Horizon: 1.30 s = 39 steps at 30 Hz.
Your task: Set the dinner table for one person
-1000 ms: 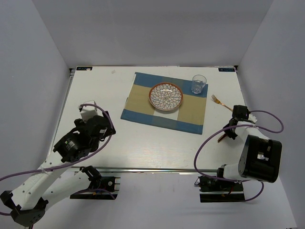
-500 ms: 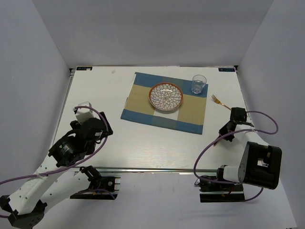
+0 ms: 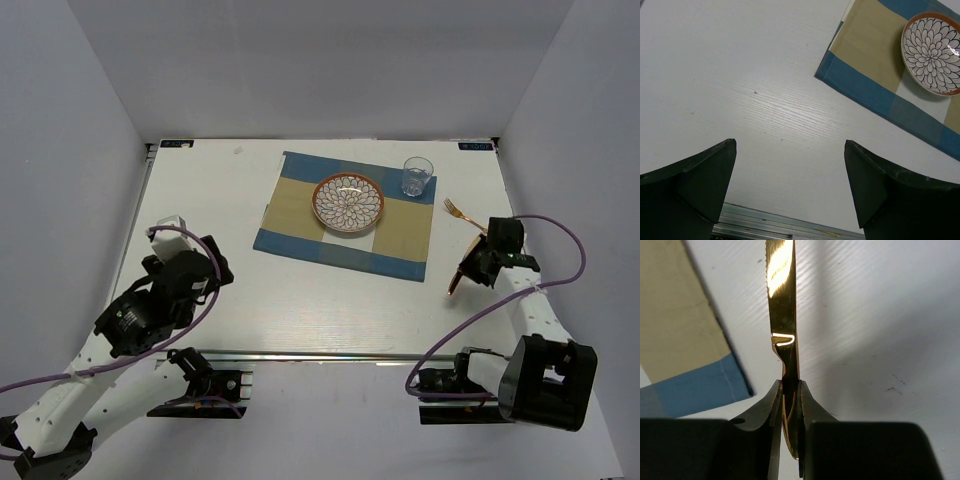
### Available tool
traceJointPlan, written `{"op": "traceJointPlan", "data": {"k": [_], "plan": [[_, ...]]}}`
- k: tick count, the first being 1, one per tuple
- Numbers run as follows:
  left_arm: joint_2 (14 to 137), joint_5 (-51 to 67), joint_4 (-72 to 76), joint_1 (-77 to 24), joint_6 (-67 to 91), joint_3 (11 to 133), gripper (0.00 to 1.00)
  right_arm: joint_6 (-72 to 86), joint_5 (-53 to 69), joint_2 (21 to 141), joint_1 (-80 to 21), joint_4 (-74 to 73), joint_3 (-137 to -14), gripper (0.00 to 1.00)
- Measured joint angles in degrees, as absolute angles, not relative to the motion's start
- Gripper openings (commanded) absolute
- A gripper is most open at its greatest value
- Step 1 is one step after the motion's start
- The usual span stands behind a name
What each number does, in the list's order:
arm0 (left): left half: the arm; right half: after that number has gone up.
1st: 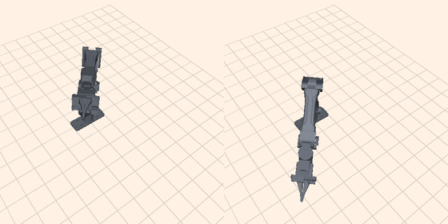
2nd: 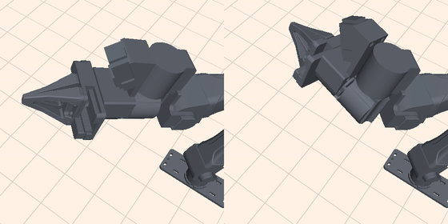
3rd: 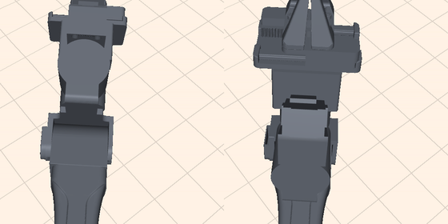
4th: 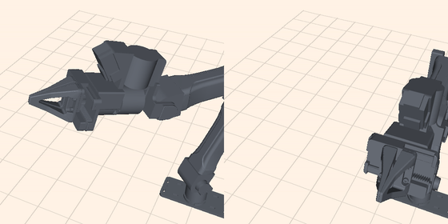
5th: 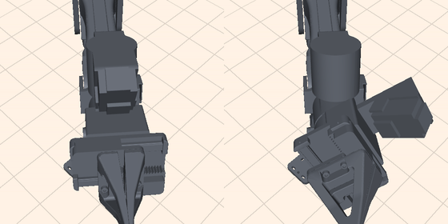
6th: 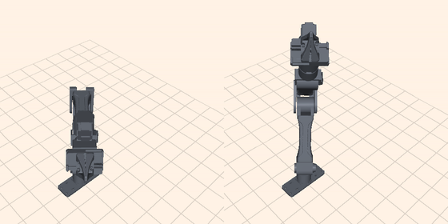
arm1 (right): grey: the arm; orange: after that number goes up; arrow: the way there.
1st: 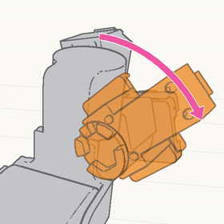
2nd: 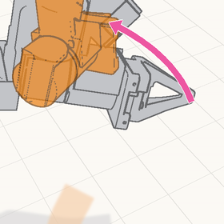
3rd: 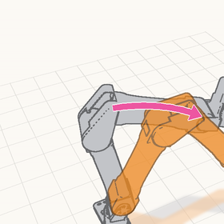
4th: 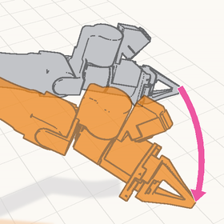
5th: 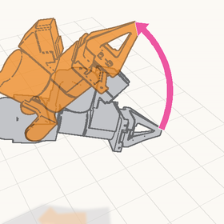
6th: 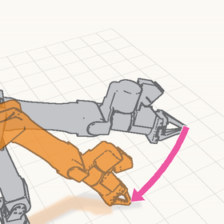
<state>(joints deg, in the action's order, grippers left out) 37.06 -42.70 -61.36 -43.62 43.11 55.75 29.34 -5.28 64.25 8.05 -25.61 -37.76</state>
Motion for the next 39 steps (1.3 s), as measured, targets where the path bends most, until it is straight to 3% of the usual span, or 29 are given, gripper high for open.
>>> {"op": "traceJointPlan", "data": {"k": [15,39], "plan": [[35.16,-43.11,-61.71,-43.62,43.57,55.75,0.98,26.37,-0.97,82.32,-6.94,-25.56,-58.3,0.0],[31.64,-43.11,-61.71,-44.25,43.77,55.75,0.98,31.48,-8.62,103.18,-14.81,-23.64,-64.47,0.0]]}}
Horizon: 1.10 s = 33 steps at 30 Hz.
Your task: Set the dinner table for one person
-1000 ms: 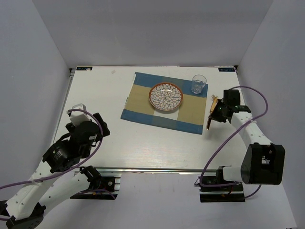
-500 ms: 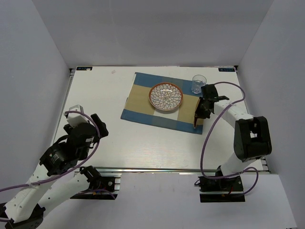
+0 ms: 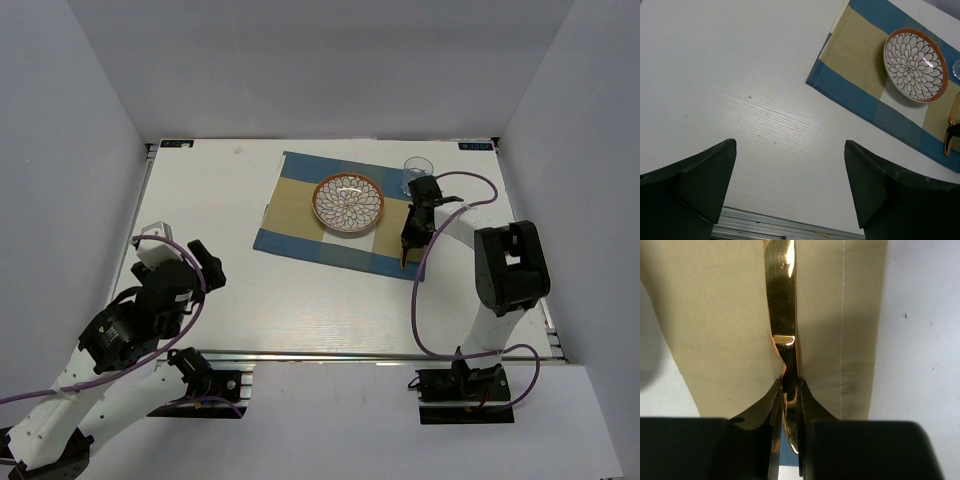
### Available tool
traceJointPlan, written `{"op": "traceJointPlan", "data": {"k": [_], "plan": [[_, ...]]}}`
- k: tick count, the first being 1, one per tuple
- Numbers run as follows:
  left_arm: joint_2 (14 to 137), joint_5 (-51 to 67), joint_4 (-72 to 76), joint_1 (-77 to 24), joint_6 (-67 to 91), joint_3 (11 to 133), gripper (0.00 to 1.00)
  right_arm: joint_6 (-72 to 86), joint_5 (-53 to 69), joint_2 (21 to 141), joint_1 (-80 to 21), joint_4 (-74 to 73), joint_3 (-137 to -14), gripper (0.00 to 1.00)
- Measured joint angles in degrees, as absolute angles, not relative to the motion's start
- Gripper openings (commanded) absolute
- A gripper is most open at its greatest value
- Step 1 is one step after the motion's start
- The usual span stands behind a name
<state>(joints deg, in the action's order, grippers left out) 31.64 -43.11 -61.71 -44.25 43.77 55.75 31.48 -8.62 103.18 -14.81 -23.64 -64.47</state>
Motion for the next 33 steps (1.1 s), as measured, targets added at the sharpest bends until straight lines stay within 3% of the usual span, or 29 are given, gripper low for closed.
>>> {"op": "traceJointPlan", "data": {"k": [15,17,18,19,27,33], "plan": [[31.33,-43.11,-61.69,-44.38,43.77,55.75,0.98,29.23,-8.99,104.42,-15.27,-23.44,-65.91,0.0],[31.33,-43.11,-61.69,-44.38,43.77,55.75,0.98,29.06,-9.21,104.42,-15.42,-23.44,-65.91,0.14],[31.33,-43.11,-61.69,-44.38,43.77,55.75,0.98,28.95,-9.37,104.42,-15.51,-23.46,-65.93,0.61],[31.33,-43.11,-61.69,-44.38,43.77,55.75,0.98,29.28,-9.37,104.42,-15.53,-23.46,-65.93,0.89],[31.29,-43.09,-61.69,-44.38,43.75,55.75,0.98,29.15,-9.45,101.19,-16.19,-23.33,-65.93,0.89],[31.18,-43.11,-61.69,-44.38,43.77,55.75,0.98,27.73,-11.46,90.65,-15.75,-22.87,-63.37,0.89]]}}
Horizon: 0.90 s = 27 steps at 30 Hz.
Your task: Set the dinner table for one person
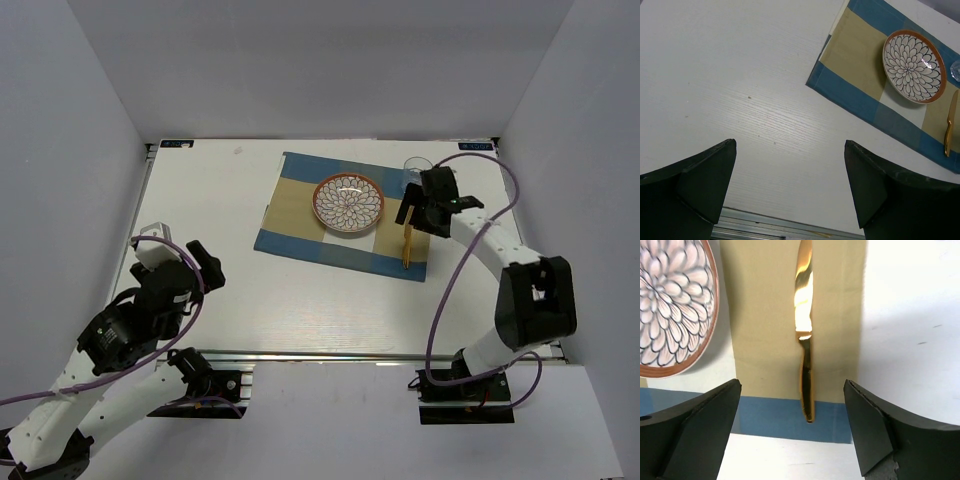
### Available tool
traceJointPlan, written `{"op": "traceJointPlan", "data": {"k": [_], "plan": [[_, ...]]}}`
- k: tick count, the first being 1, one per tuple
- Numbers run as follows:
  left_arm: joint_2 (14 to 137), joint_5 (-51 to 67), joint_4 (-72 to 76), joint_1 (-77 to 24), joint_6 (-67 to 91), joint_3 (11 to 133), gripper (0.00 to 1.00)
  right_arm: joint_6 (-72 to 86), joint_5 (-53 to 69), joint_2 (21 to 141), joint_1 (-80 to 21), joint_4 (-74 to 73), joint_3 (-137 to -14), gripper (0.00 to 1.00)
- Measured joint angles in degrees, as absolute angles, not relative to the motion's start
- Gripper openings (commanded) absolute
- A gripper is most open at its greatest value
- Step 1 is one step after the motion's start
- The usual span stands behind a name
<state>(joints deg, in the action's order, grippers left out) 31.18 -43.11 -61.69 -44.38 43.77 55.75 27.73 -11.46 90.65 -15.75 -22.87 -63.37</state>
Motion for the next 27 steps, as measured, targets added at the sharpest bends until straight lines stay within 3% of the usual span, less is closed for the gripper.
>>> {"op": "traceJointPlan", "data": {"k": [4,11,16,22,27], "plan": [[30.3,-43.11,-61.69,-44.38,43.77,55.75,0.98,23.29,-13.1,88.36,-12.69,-23.27,-65.04,0.89],[28.27,-43.16,-61.71,-44.38,43.99,55.75,0.98,13.37,-9.98,100.95,-4.21,-28.03,-78.04,0.89],[28.01,-43.33,-61.71,-44.38,44.21,55.75,0.98,5.52,-9.21,103.33,-1.89,-29.67,-80.4,0.89],[28.01,-43.62,-61.76,-44.38,44.21,55.75,0.98,-3.49,-5.61,107.37,1.32,-30.92,-91.85,0.89],[26.0,-44.14,-61.73,-44.38,44.21,55.61,0.98,-14.57,-1.63,106.72,4.89,-25.41,-84.9,0.86]]}}
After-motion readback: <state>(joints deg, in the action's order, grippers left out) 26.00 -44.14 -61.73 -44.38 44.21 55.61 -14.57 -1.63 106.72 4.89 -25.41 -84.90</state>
